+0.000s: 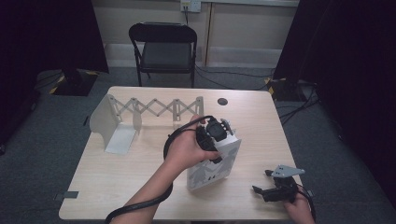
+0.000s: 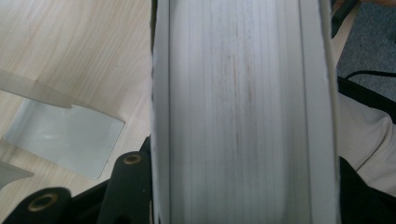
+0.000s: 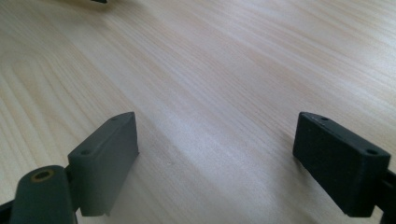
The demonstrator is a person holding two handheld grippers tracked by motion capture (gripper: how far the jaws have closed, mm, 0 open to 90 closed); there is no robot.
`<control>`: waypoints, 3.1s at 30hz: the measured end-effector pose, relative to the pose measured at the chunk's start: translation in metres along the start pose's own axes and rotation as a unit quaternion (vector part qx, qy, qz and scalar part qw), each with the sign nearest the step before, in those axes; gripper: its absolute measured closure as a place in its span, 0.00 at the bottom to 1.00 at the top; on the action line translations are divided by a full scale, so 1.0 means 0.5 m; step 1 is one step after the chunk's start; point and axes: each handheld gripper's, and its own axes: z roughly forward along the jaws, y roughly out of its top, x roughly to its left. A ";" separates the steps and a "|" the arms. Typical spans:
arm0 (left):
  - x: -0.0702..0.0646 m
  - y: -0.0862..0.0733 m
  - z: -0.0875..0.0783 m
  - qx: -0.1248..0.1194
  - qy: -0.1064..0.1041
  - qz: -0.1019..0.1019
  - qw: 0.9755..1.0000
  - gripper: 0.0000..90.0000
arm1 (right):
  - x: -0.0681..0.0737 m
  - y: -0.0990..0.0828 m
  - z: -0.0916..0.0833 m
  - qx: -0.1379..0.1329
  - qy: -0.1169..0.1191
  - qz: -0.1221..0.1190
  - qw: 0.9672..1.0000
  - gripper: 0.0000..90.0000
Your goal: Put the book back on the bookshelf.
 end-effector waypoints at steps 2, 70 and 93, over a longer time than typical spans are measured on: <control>0.003 -0.002 -0.002 0.000 -0.001 -0.005 1.000 0.58 | 0.000 0.000 0.000 0.000 0.000 0.000 1.000 0.15; 0.068 -0.092 -0.094 -0.004 0.045 -0.102 0.994 0.58 | 0.000 0.000 0.000 0.000 0.000 0.000 1.000 0.15; 0.088 -0.122 -0.112 -0.006 0.056 -0.131 0.990 0.58 | 0.000 0.000 0.000 0.000 0.000 0.000 1.000 0.15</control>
